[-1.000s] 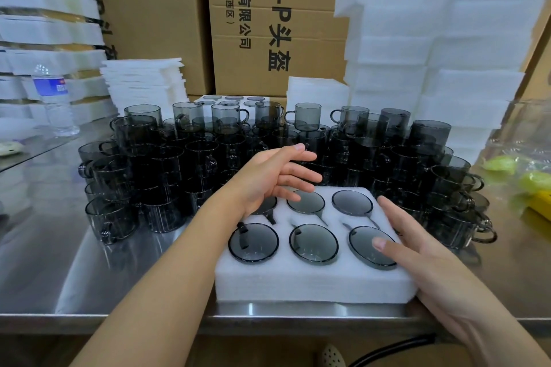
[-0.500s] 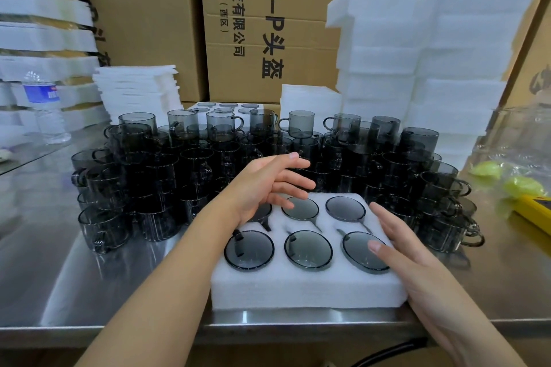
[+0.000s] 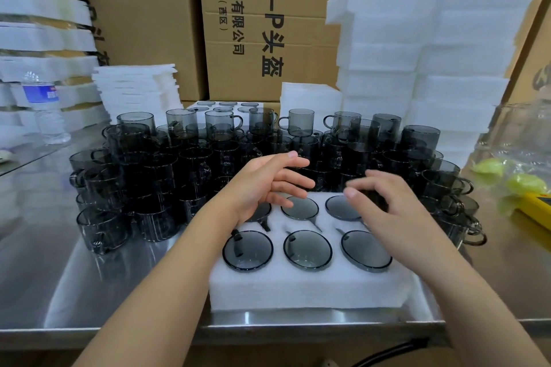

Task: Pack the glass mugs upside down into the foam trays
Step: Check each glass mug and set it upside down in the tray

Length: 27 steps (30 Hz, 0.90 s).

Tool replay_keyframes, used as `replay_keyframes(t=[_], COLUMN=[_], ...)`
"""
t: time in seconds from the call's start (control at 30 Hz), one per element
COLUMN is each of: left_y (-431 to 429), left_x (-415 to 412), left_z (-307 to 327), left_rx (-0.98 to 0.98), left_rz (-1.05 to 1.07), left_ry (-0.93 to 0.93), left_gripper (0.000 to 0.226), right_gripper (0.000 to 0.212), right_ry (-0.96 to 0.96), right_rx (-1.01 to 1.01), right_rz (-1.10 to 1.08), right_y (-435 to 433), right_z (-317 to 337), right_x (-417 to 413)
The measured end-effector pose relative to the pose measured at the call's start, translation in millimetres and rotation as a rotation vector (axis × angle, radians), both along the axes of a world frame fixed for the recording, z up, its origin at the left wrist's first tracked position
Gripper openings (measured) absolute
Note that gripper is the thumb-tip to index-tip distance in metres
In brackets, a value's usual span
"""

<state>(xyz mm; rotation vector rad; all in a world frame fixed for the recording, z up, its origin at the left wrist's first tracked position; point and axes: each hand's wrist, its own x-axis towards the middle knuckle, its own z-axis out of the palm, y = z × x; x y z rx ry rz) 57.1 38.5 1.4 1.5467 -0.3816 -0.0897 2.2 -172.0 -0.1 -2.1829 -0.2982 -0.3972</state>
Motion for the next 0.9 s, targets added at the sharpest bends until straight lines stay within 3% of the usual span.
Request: replay_keyframes(t=[0.13, 0.3, 0.67, 0.9], left_y=[-0.4, 0.0, -1.2, -1.9], left_x=[-0.5, -0.9, -4.3, -5.7], left_z=[-0.5, 0.0, 1.4, 2.2], left_rx=[0.001, -0.005, -0.008, -0.005], left_rz=[-0.001, -0.008, -0.003, 0.021], left_ry=[-0.004, -0.003, -0.004, -0.012], left_gripper=[0.043, 0.042, 0.038, 0.037], right_gripper=[0.051, 0.074, 0.078, 0.057], right_ry=[0.060, 0.213, 0.212, 0.225], right_rx=[-0.332, -0.621, -0.628, -0.655], right_rz=[0.009, 0.082, 0.089, -0.037], right_y=[22.9, 29.4, 25.8, 22.3], right_z=[2.8, -11.9, -9.9, -15.6], right_x=[19.2, 22.5, 19.8, 27.4])
